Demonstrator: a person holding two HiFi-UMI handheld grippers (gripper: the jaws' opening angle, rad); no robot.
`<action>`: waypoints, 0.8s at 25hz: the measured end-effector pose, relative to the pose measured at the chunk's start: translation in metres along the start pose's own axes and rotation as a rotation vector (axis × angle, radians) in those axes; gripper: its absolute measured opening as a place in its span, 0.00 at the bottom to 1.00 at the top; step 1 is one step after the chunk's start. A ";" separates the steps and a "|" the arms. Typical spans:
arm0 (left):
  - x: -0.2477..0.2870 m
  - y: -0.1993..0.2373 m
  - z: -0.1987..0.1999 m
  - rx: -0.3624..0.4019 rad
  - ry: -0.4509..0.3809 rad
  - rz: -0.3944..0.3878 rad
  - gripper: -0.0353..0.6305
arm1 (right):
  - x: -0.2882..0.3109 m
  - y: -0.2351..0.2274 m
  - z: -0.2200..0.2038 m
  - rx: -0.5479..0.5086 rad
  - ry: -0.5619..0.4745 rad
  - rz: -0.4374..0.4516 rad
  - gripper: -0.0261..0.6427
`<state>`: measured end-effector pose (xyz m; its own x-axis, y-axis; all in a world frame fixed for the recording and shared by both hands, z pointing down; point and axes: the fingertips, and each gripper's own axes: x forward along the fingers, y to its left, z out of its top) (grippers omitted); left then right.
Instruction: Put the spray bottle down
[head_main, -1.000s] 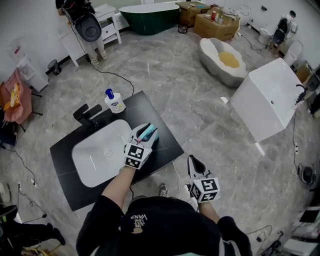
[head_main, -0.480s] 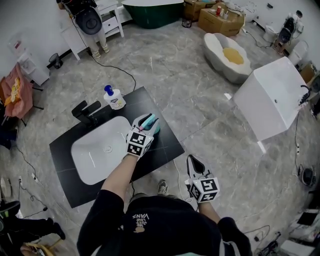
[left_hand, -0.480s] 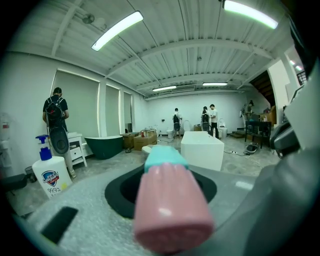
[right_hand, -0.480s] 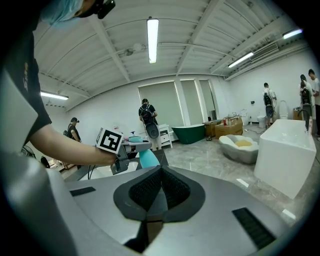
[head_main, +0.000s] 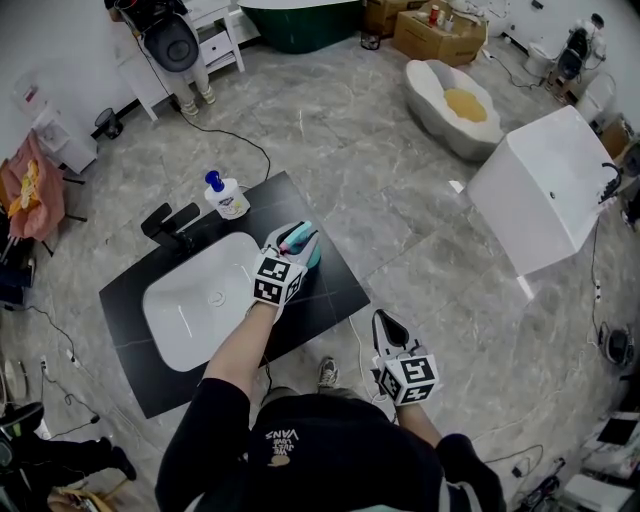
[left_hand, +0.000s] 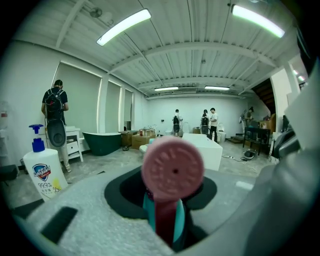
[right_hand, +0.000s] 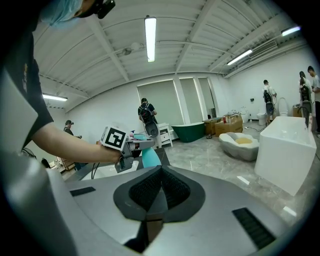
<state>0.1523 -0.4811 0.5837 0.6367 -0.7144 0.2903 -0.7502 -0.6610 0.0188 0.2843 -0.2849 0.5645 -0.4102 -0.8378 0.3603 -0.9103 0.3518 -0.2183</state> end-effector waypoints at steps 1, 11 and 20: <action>0.000 0.000 0.000 -0.001 -0.002 -0.002 0.28 | 0.000 0.000 -0.001 0.001 0.001 -0.002 0.04; 0.001 0.001 -0.001 0.009 -0.018 -0.014 0.29 | 0.000 0.002 -0.003 0.008 -0.002 -0.012 0.04; -0.007 0.005 -0.001 -0.001 -0.024 -0.002 0.46 | -0.002 0.006 0.000 0.005 -0.009 -0.014 0.04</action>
<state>0.1439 -0.4788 0.5830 0.6423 -0.7182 0.2676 -0.7490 -0.6622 0.0205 0.2797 -0.2814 0.5631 -0.3967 -0.8463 0.3555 -0.9157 0.3376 -0.2180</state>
